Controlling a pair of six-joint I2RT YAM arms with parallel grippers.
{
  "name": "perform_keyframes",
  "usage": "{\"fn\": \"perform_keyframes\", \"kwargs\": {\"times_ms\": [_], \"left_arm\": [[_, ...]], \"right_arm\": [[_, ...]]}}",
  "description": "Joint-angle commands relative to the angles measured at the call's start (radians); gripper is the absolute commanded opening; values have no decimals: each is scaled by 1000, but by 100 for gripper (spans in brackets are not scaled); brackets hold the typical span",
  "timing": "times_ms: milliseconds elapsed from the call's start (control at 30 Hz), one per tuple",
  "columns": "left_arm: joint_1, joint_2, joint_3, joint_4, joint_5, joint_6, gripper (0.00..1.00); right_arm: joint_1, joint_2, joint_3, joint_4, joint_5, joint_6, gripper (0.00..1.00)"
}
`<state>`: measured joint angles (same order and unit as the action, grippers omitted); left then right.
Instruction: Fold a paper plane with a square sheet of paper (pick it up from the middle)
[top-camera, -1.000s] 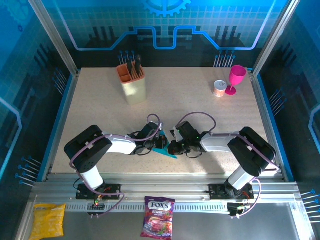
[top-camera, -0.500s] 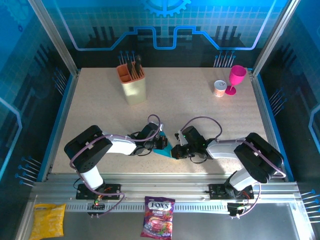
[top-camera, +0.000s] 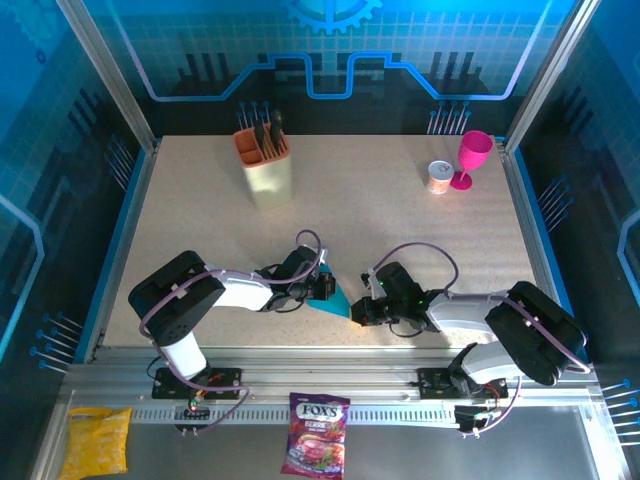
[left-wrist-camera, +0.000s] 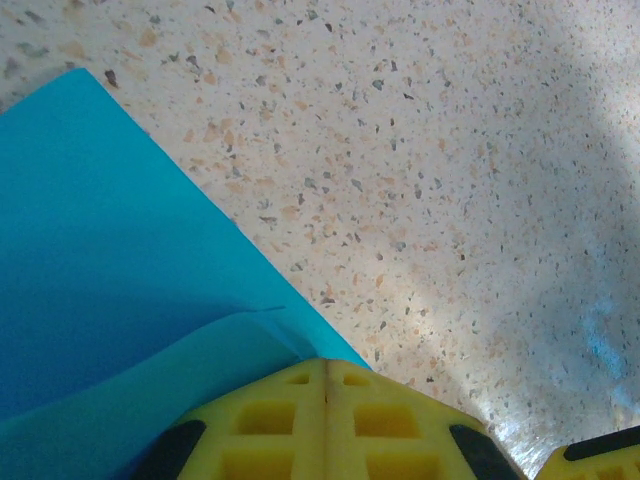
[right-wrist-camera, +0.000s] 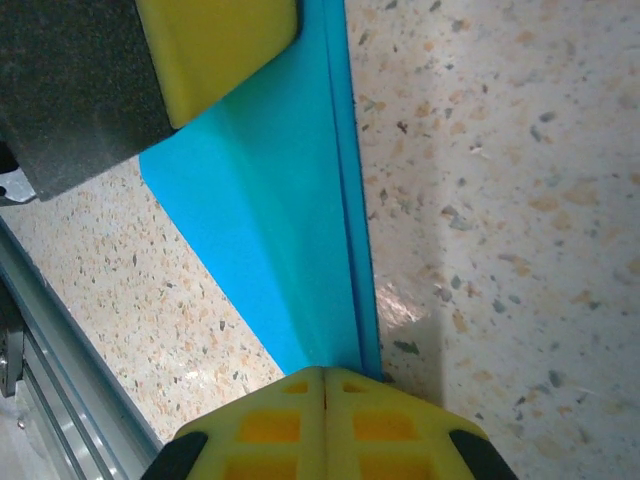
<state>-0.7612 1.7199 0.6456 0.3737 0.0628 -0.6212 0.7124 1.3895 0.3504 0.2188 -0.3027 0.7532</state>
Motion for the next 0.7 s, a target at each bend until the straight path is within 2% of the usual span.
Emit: {"fn": "perform_keyframes", "kwargs": {"times_ms": [0,167,367,533,667], "left_arm": [[17,44,-39,-90,-80,31,0],[29,48,-44,-86,-82,15,0],[37,45,-44,-87,-80,13,0],[39,45,-45,-89,-80,15,0],[39,43,-42,-91,-77,16,0]], "right_arm": [[2,32,-65,-242,23,36,0],[1,42,-73,-301,50,65,0],[1,-19,-78,-385,62,90,0],[1,-113,-88,-455,46,109,0],[-4,-237,-57,-593,83,82,0]]}}
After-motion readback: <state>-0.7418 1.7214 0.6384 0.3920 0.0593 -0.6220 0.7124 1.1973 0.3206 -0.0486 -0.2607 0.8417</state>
